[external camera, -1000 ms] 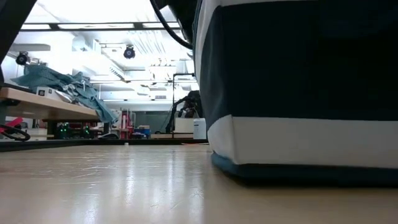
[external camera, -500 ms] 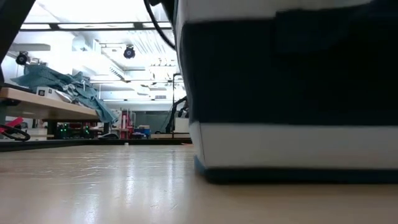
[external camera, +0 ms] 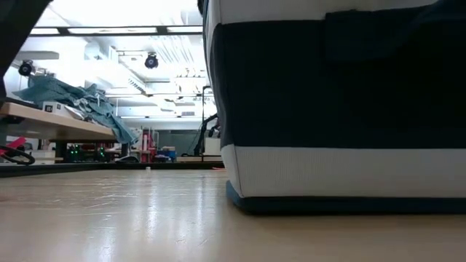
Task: Fold towel
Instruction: Put the stacked folded towels into the laundry bin
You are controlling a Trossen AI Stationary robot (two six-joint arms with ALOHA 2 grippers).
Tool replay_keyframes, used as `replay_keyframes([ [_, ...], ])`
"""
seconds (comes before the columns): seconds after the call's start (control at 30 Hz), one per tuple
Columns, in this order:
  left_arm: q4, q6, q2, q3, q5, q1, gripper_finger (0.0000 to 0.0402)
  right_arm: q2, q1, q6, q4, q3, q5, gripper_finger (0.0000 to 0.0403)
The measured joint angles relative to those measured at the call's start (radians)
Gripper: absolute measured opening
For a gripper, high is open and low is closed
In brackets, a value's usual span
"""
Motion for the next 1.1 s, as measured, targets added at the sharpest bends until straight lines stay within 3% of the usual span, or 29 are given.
replay_keyframes([
  [0.27,0.123,0.049,0.096,-0.005,-0.112,0.065,0.0075,0.069,0.002,0.029,-0.043,-0.02,0.003,0.0],
  [0.57,0.1,-0.006,0.098,-0.005,-0.094,0.098,0.0075,0.08,0.035,0.093,-0.142,-0.051,-0.065,0.0],
  [0.9,0.095,-0.015,0.094,-0.007,-0.088,0.102,0.0075,-0.056,0.124,0.234,-0.275,-0.059,-0.132,0.0],
  [1.1,0.027,0.038,0.072,0.018,-0.042,0.093,0.0075,-0.184,0.148,0.283,-0.292,-0.05,-0.044,0.0],
])
